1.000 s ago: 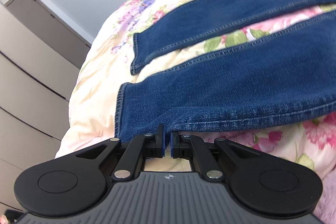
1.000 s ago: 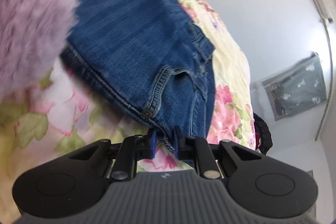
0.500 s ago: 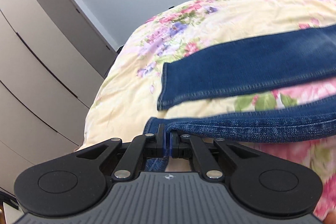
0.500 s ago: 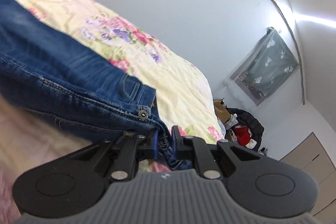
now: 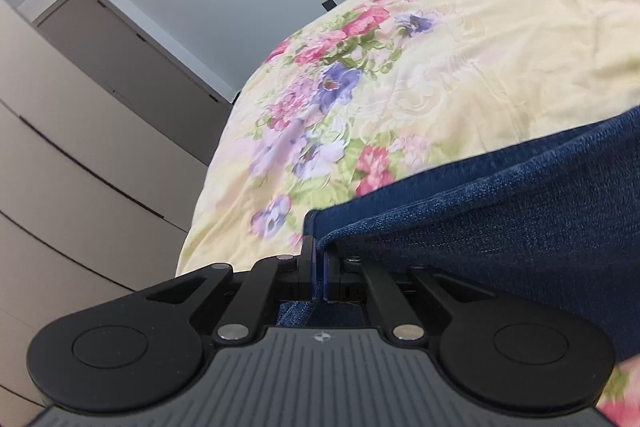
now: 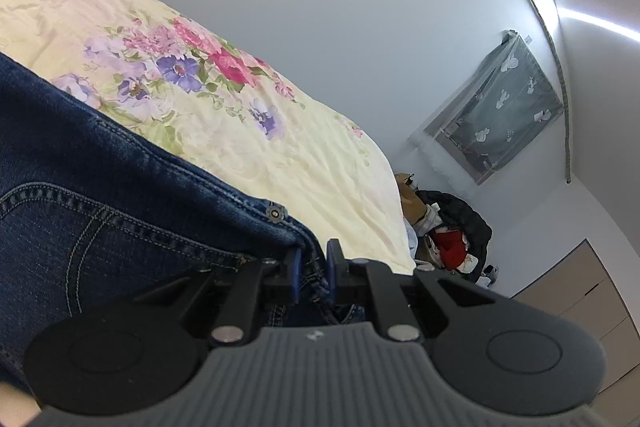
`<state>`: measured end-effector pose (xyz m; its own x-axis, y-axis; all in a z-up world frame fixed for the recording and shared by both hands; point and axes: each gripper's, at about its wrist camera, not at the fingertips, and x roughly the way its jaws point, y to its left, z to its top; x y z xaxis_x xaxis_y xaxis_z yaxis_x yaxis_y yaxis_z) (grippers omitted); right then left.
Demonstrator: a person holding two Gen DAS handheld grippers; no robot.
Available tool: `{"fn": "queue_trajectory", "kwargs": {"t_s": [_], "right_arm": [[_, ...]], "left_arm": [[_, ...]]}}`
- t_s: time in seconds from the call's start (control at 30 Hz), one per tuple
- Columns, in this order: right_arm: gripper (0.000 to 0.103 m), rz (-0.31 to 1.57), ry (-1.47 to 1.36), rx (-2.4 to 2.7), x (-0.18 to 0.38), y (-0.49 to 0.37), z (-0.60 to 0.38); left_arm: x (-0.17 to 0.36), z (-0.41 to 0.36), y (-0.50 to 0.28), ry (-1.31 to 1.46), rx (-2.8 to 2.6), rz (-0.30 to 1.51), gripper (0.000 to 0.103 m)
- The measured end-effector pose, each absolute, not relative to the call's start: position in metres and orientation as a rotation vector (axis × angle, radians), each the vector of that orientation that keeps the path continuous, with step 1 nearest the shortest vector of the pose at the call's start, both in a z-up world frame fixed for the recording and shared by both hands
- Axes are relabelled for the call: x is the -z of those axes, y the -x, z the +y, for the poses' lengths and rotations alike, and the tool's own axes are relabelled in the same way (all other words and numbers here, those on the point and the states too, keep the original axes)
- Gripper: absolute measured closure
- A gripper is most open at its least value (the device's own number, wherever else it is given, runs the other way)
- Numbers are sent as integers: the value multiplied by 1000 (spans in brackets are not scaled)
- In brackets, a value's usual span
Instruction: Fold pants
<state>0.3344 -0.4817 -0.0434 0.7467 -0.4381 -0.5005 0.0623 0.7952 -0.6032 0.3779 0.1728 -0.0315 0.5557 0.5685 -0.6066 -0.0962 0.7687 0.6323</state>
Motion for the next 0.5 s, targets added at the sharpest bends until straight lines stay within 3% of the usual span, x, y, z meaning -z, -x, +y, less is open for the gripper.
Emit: {"fn": "queue_trajectory", "kwargs": {"t_s": [0.3, 0.5], "right_arm": [[97, 842, 645, 275, 145, -423, -476], [97, 854, 678, 241, 165, -429, -477]], "left_arm": [[120, 161, -453, -723, -399, 1015, 100], [142, 162, -454, -738, -398, 992, 100]]}}
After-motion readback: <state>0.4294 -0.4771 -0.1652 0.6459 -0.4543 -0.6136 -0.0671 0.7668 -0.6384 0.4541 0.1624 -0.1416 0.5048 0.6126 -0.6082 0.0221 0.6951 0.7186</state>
